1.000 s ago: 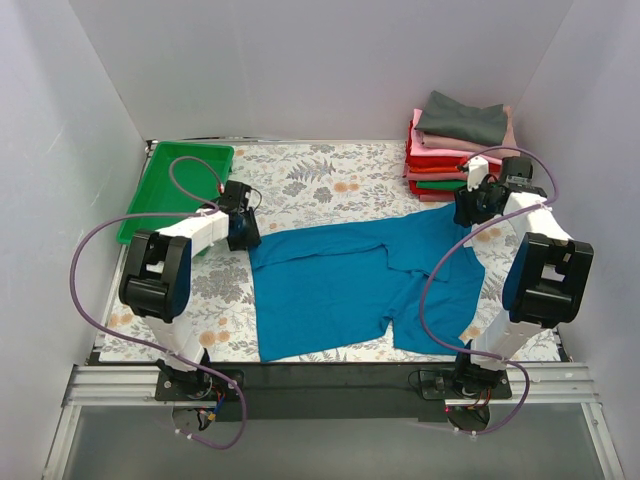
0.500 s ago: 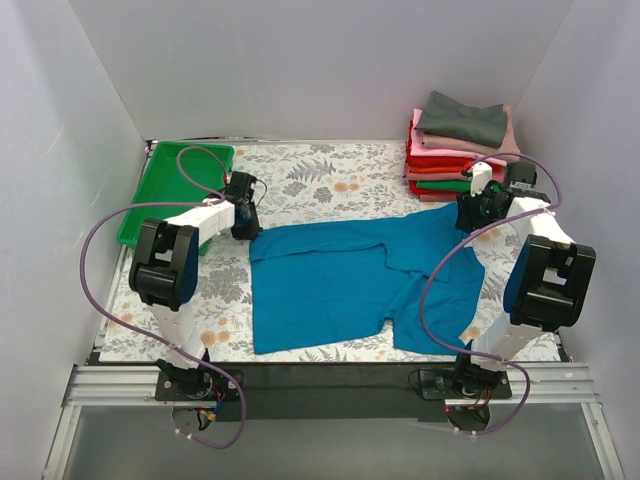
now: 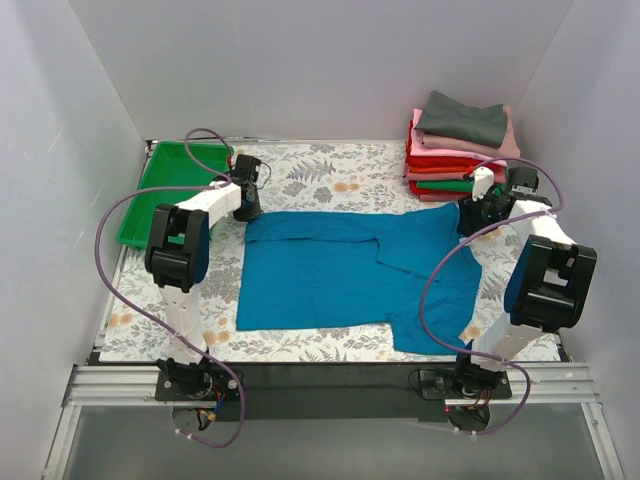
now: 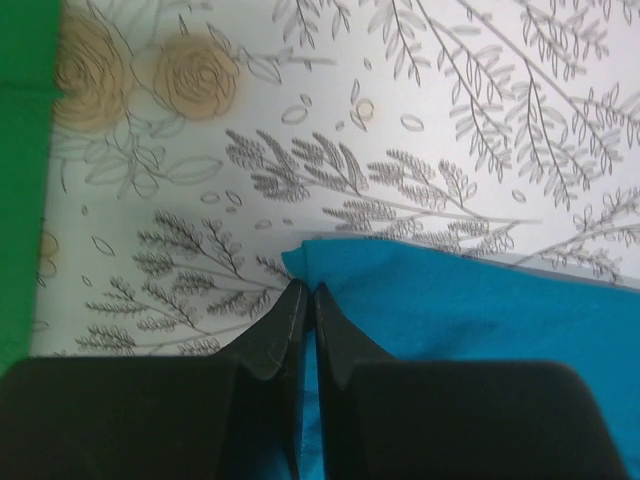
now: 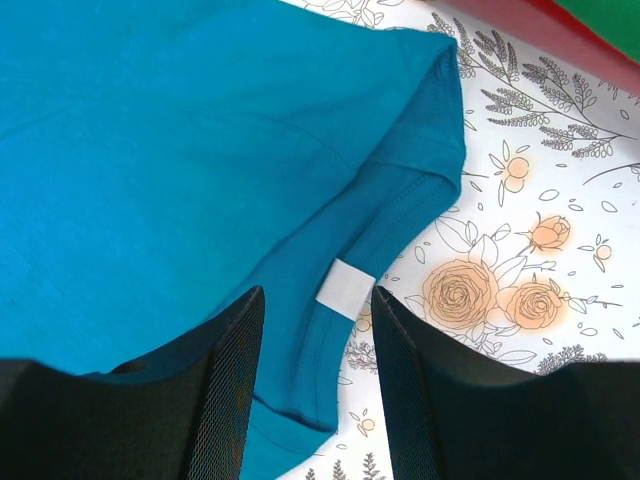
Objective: Fold and stack the t-shirts
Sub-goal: Fold the tshirt
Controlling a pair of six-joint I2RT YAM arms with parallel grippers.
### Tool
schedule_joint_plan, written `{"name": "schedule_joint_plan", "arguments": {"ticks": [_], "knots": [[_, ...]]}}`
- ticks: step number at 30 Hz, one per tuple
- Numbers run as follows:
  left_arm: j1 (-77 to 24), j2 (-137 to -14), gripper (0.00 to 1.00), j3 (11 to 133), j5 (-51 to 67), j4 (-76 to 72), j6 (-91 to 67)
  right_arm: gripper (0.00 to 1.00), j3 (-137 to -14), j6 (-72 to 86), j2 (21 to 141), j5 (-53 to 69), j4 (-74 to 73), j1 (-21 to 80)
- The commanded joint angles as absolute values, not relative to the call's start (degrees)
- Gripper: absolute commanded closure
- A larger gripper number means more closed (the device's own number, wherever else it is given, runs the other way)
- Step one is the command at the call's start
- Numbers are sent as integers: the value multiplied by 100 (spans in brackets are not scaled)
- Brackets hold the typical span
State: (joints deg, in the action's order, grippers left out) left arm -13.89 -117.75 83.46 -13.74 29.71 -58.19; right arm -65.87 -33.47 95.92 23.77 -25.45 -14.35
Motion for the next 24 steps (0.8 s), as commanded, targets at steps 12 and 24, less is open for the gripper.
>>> {"name": "schedule_joint_plan", "arguments": {"ticks": [12, 24], "knots": [[-1239, -12568, 100, 9851, -1521, 3401, -5537, 45, -6127, -4322, 8869, 2522, -3427, -1582], [-1345, -8936, 51, 8439, 455, 2822, -5133, 43, -5581, -6441, 7665, 3858, -5640, -1433]]}}
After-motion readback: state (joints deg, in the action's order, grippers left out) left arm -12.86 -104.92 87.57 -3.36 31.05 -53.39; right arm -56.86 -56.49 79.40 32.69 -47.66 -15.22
